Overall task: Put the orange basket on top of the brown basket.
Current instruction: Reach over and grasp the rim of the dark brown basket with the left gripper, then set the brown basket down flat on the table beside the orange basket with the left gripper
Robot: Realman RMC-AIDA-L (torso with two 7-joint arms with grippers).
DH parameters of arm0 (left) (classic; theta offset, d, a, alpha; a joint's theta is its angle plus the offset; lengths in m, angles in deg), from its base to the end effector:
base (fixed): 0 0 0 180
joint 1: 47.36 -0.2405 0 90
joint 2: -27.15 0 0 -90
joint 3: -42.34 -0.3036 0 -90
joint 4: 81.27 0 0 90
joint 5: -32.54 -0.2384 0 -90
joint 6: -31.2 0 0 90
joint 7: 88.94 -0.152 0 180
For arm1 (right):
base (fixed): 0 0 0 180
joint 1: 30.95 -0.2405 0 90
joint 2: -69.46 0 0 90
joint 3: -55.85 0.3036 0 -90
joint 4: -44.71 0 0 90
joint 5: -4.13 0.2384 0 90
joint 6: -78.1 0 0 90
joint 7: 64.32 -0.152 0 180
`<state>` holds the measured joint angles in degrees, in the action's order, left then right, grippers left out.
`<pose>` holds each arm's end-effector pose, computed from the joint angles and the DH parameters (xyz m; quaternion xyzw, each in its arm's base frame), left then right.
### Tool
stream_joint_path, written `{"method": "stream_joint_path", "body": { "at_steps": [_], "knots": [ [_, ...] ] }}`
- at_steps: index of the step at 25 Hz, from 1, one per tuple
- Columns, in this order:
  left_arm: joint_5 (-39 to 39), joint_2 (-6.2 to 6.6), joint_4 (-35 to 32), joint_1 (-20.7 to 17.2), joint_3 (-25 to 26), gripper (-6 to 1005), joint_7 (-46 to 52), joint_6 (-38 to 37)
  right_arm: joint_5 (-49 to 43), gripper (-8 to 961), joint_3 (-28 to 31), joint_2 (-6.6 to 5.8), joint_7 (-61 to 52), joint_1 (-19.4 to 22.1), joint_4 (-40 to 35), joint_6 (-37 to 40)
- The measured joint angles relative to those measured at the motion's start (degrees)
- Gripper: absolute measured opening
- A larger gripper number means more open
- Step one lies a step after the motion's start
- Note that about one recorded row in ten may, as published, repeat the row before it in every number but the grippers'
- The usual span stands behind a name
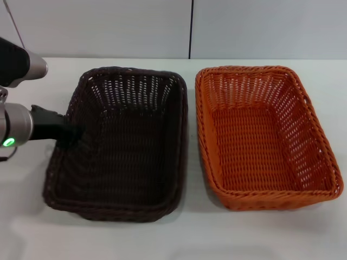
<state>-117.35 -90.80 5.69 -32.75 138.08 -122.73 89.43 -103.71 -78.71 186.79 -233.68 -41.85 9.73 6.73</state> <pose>-0.2743 0.3991 0.0086 -0.8670 -0.3047 0.0642 0.3890 0.3832 0.3174 -0.0335 -0.5337 0.2878 0.3307 0.7232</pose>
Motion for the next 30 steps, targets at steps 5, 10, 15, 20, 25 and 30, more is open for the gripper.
{"method": "stream_joint_path", "body": {
  "at_steps": [5,10,15,20,25,30],
  "knots": [
    [2.9,0.04,1.5,1.7,6.4,296,-15.1,4.5,-0.7,786,0.2,-0.01,0.0,0.3,0.0,0.0],
    [14.0,0.26,-1.9,8.0,21.4,293,-35.1,15.8,-0.8,786,0.2,0.22,0.0,0.9,0.0,-0.5],
    [17.1,0.64,-6.6,14.1,28.7,290,-44.6,23.3,-1.2,786,0.3,0.54,0.0,1.6,-0.2,-0.8],
    [17.1,1.64,-7.8,16.7,29.0,280,-46.4,25.4,-1.4,787,0.3,0.74,0.0,2.1,-0.3,-2.0],
    [17.2,2.24,-8.8,19.0,29.1,242,-48.3,27.9,-1.5,787,0.0,0.78,0.0,2.4,-0.4,-2.9],
    [17.4,3.02,-16.4,25.0,29.0,213,-52.6,28.5,-1.8,787,0.0,0.78,0.0,2.3,-0.4,-2.9]
  ]
}}
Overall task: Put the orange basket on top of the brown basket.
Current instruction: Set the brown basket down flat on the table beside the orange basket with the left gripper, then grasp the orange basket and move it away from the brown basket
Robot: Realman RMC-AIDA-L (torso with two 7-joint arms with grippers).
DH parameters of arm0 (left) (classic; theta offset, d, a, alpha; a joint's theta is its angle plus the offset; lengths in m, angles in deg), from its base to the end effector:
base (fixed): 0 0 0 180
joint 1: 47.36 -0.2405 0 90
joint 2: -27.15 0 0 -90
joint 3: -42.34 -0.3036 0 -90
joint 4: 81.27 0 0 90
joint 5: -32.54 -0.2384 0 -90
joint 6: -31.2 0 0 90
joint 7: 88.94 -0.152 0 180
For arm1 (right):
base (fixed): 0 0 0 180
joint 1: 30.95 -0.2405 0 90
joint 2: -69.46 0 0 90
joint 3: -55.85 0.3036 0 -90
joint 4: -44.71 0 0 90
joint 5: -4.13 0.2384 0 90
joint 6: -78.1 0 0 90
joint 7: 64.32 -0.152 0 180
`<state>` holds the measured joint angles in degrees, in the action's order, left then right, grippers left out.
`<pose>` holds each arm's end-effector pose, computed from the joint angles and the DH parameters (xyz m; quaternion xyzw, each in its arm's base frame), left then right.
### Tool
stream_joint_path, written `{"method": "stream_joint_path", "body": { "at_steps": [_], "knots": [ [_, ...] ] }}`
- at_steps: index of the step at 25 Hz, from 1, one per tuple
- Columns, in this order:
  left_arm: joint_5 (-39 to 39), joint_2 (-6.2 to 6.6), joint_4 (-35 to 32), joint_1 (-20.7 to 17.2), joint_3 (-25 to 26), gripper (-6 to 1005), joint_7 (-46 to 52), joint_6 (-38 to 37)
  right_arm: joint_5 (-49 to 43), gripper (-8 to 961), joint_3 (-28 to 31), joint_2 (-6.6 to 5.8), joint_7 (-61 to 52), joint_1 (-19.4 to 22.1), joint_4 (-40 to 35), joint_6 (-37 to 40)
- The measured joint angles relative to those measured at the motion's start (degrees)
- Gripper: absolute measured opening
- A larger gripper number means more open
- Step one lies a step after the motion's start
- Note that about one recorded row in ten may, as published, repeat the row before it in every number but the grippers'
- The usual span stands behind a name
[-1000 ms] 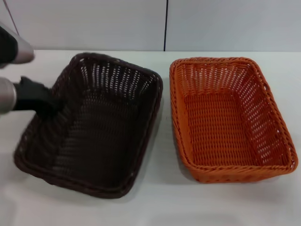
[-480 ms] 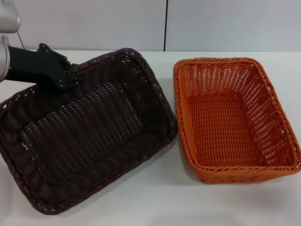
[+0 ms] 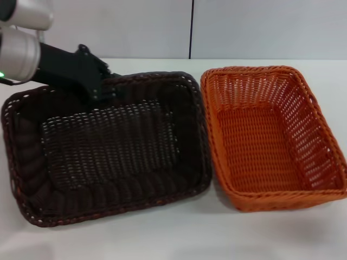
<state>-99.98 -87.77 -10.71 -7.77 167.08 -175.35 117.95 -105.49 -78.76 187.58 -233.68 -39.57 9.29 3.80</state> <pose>-0.1994 0.4596 0.0566 -0.9779 0.0080 0.0284 0.2068 0.3821 0.3013 -0.0351 -0.5253 0.2782 0.3372 0.7301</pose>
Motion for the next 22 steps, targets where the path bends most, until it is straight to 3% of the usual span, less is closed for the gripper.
{"method": "stream_joint_path", "body": {
  "at_steps": [7,8,12,16,20,22],
  "knots": [
    [-3.0,-2.01,-2.7,1.4,-3.1,205,-0.7,-6.9,-1.1,787,0.4,0.0,0.0,-0.2,0.1,0.2],
    [-4.9,-2.74,-2.8,1.5,-5.0,205,-0.5,-9.9,-1.1,787,0.4,-0.01,0.0,-0.3,0.2,0.3],
    [-5.7,-2.94,-3.5,1.1,-9.3,265,-0.1,-16.3,-1.2,787,0.5,-0.04,0.0,-0.2,0.2,0.4],
    [-5.0,-3.19,-2.3,0.2,-10.3,344,0.2,-20.1,-1.2,787,0.9,0.02,0.0,0.0,0.0,0.1],
    [-0.9,-3.5,0.7,-2.0,-10.9,445,0.4,-26.2,-1.2,787,1.0,0.02,0.0,0.0,-0.2,0.0],
    [10.1,-3.6,6.0,-8.3,-15.3,526,0.5,-40.9,-1.2,787,1.0,-0.07,0.0,-0.2,-1.4,0.0]
  ]
}}
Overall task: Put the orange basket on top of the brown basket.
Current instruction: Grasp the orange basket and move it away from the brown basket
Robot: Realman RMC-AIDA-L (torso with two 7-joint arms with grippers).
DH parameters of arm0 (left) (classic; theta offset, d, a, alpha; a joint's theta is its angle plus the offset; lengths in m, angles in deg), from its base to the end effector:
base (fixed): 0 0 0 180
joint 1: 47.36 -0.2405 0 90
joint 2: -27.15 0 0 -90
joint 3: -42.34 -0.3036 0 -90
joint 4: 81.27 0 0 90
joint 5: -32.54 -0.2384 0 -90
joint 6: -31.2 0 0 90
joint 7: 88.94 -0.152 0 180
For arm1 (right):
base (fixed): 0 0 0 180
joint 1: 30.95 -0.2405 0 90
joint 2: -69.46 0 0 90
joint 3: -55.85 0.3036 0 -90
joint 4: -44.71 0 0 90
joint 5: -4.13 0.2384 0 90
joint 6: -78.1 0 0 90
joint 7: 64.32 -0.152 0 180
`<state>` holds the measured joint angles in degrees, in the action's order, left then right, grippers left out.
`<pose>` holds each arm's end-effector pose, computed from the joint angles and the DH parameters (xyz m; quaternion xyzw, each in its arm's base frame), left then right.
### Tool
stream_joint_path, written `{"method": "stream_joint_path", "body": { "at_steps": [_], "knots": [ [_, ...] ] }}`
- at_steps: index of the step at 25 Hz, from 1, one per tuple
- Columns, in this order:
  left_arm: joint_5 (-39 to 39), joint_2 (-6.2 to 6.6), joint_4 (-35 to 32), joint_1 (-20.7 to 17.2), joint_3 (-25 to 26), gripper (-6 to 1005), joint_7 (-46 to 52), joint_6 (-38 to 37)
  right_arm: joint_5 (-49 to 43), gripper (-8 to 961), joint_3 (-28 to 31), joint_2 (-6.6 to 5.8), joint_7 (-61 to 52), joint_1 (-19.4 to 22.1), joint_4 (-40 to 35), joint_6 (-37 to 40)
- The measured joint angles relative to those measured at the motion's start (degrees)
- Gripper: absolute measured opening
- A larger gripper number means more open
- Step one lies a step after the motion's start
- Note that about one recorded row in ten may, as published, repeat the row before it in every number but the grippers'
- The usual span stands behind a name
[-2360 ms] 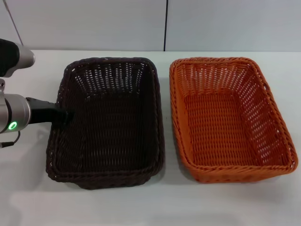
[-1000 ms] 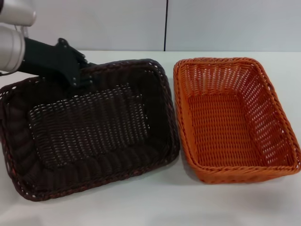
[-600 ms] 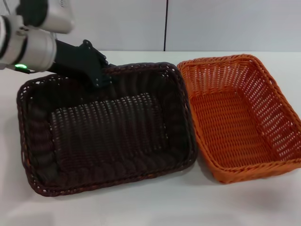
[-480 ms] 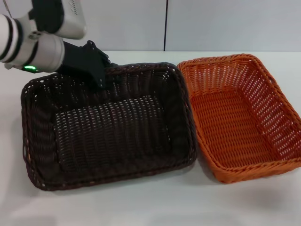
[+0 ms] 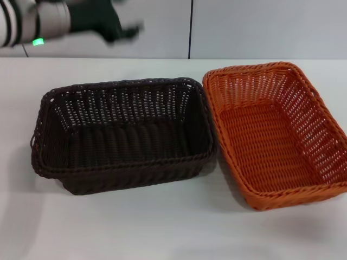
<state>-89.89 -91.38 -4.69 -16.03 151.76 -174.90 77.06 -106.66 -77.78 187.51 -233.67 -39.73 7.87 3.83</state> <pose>-0.1652 0.4911 0.0477 -0.8894 0.0455 -0.0580 0.4512 0.3742 0.3065 -0.0329 -0.5231 0.2730 0.3504 0.7274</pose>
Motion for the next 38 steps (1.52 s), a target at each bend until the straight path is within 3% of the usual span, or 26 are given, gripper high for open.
{"method": "stream_joint_path", "body": {
  "at_steps": [1,2,3,6,7,8,9,11,12,13,14,15,16,17,18,19,21,22,23,25,27,30,33,38],
  "knots": [
    [4.7,0.09,2.0,-2.7,-2.6,566,-0.2,-6.8,0.0,787,0.0,-0.13,0.0,-0.2,-1.0,0.1],
    [10.6,0.23,4.1,-6.3,-6.9,607,-0.8,-16.9,-0.8,787,0.1,-1.18,0.0,-0.9,-3.5,1.1],
    [14.8,0.43,6.1,-9.6,-12.4,618,-1.3,-28.5,-0.8,787,0.1,-1.18,0.0,-0.9,-3.5,1.1],
    [18.7,0.47,8.3,-14.3,-22.2,650,-1.0,-49.4,-2.6,787,0.3,-4.68,0.0,-3.3,-10.3,7.8],
    [18.7,0.47,8.3,-14.3,-22.2,661,-1.0,-49.4,-3.4,787,1.0,-7.65,0.0,-5.1,-15.4,15.0],
    [18.7,0.47,8.3,-14.3,-22.2,672,-1.0,-49.4,-3.4,787,1.0,-7.65,0.0,-5.1,-15.4,15.0],
    [14.7,0.52,6.8,-18.0,-33.3,683,4.1,-74.0,-3.7,787,1.7,-9.17,0.0,-6.0,-18.2,19.2],
    [2.9,0.48,1.8,-20.5,-39.8,683,13.5,-90.4,-5.2,787,4.7,-11.48,0.0,-7.8,-23.5,29.9],
    [0.0,0.45,0.4,-21.7,-41.2,683,17.4,-93.8,-8.7,787,10.1,-12.97,-0.1,-9.0,-29.4,43.8],
    [0.0,0.45,0.4,-21.7,-41.2,682,17.4,-93.8,-8.7,787,10.1,-12.97,-0.1,-9.0,-29.4,43.8],
    [-4.0,0.37,-2.0,-23.5,-43.0,682,24.4,-98.5,-10.9,786,13.2,-13.42,-0.1,-9.2,-32.5,51.2],
    [-6.1,0.31,-5.0,-24.9,-44.1,682,31.3,-101.6,-15.7,786,20.5,-13.41,0.0,-9.2,-39.2,66.7],
    [-6.1,0.31,-5.0,-24.9,-44.1,682,31.3,-101.6,-15.7,786,20.5,-13.41,0.0,-9.2,-39.2,66.7],
    [-6.9,0.31,-8.0,-25.6,-44.5,682,37.2,-103.6,-20.9,786,28.7,-12.21,0.6,-9.3,-46.4,84.3],
    [-6.9,0.31,-8.0,-25.6,-44.5,682,37.2,-103.6,-20.9,786,28.7,-12.21,0.6,-9.3,-46.4,84.3],
    [-7.8,0.18,-17.0,-26.2,-44.6,682,49.2,-106.7,-22.7,786,32.3,-11.43,1.5,-9.5,-49.4,91.7],
    [-8.3,0.11,-25.4,-25.2,-44.0,681,55.8,-107.7,-24.9,785,40.3,-9.02,5.8,-10.4,-55.8,107.5],
    [-8.3,0.11,-28.6,-24.7,-43.9,681,57.9,-107.9,-24.9,785,48.1,-6.4,11.6,-12.1,-60.7,122.9],
    [-8.3,0.11,-28.6,-24.7,-43.9,681,57.9,-107.9,-24.9,785,48.1,-6.4,11.6,-12.1,-60.7,122.9],
    [-8.3,0.09,-35.5,-23.6,-43.8,681,62.2,-108.4,-24.1,785,56.8,-3.68,17.7,-15.0,-64.4,139.9],
    [-8.0,0.08,-36.6,-23.5,-43.8,681,62.7,-108.5,-22.5,785,66.9,-1.63,24.1,-20.4,-66.0,159.8],
    [-4.4,-0.02,-40.7,-22.8,-43.9,680,63.2,-108.8,-21.9,784,69.8,-1.55,26.2,-22.8,-65.9,168.3],
    [-3.1,-0.04,-41.9,-22.7,-43.9,680,63.5,-108.8,-22.5,784,70.6,-2.26,29.8,-25.1,-64.9,180.7],
    [-1.8,-0.04,-44.8,-22.2,-44.0,679,66.3,-108.8,-25.7,783,70.0,-2.1,32.0,-25.0,-64.7,186.9]
  ]
}}
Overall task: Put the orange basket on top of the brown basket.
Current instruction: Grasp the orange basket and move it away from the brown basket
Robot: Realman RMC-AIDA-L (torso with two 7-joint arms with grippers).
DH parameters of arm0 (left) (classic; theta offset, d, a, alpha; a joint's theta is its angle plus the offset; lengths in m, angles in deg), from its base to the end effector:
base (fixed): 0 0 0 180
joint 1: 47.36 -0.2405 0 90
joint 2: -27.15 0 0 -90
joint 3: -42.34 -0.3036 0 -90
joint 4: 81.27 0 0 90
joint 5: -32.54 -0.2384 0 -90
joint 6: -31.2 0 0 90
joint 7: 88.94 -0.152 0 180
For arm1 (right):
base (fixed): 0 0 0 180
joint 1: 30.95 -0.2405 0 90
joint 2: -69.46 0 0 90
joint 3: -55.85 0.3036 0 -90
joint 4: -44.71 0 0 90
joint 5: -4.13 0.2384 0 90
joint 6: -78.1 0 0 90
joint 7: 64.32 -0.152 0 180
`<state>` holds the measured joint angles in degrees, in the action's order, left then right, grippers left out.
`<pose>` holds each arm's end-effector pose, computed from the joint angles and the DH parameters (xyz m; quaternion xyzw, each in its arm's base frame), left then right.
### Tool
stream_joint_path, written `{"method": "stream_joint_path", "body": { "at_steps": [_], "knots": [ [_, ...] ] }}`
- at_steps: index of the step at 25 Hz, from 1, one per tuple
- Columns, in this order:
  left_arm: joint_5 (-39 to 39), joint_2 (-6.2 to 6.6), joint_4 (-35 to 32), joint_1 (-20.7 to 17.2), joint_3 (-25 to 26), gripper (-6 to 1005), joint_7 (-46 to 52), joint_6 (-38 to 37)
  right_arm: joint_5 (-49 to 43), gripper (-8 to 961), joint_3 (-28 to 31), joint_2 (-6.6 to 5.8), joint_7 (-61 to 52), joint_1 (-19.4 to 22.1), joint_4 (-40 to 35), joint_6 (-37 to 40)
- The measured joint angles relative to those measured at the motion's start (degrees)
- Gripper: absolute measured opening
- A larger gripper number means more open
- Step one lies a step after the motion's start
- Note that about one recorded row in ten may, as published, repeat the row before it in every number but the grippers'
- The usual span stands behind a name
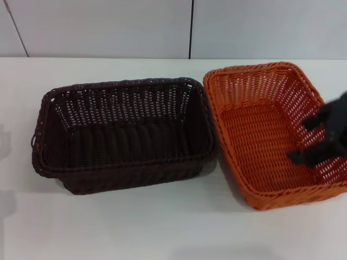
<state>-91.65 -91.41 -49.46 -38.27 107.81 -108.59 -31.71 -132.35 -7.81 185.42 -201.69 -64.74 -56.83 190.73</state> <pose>-0.4190 0.3230 -0.0037 -0.5454 -0.2431 -0.2087 0.7745 0.1528 0.3659 0.0803 -0.9602 0.2072 -0.1047 0.1553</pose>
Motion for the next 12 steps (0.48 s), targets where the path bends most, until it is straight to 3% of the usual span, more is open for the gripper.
{"method": "stream_joint_path", "body": {
  "at_steps": [4,12],
  "knots": [
    [1.5,0.0,-1.9,1.0,0.0,679,1.5,0.4,-3.1,782,-1.8,0.91,2.2,0.9,0.6,2.8],
    [1.4,0.0,-1.9,1.1,-0.5,678,1.5,0.5,-7.4,775,-7.4,2.32,4.0,1.4,5.1,-0.1]
  ]
}}
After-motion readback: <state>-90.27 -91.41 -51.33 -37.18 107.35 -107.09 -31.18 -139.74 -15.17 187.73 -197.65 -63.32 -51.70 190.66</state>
